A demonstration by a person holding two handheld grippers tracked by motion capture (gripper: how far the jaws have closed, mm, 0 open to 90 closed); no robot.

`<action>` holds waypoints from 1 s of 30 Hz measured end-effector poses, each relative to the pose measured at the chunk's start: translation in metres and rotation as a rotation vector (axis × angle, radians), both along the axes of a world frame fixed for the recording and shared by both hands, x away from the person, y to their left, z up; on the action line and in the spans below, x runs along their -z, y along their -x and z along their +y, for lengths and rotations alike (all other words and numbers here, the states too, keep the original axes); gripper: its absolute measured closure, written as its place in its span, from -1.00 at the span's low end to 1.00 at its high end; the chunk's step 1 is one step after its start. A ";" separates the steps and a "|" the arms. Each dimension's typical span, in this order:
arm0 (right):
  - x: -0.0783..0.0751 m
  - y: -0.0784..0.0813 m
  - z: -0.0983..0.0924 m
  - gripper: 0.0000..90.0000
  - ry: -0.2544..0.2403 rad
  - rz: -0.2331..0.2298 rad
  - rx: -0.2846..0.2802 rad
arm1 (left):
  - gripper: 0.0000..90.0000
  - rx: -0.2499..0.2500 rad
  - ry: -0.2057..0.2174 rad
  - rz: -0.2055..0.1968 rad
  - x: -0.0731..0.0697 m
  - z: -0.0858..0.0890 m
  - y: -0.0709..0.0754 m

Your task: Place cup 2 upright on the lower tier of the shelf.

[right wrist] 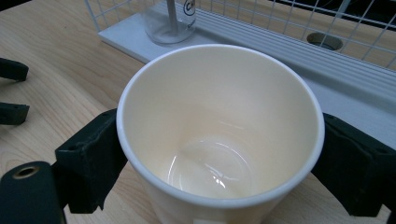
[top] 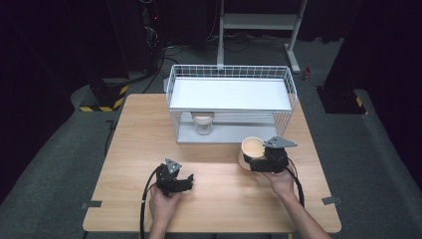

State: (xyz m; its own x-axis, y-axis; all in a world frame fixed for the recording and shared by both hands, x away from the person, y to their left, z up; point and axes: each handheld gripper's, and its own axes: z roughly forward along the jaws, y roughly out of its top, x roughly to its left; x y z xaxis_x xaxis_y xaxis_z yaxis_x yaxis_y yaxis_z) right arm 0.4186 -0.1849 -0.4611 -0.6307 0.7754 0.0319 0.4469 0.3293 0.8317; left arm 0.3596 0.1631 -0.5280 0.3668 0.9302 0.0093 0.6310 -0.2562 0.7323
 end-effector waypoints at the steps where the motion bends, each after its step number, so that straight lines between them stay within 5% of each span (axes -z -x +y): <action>1: 0.000 -0.001 0.000 -0.77 0.001 -0.002 -0.001 | -0.65 0.000 0.000 0.000 0.000 0.000 0.000; 30: -0.006 -0.039 0.006 -0.77 -0.009 -0.008 0.076 | -0.65 0.000 -0.002 -0.002 0.000 0.000 0.000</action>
State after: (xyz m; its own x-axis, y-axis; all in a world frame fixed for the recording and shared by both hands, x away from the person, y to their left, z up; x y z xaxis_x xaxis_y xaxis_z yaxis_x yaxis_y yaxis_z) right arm 0.4577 -0.1791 -0.4547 -0.5700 0.8209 0.0342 0.4641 0.2873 0.8379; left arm 0.3598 0.1635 -0.5280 0.3671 0.9301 0.0119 0.6298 -0.2579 0.7327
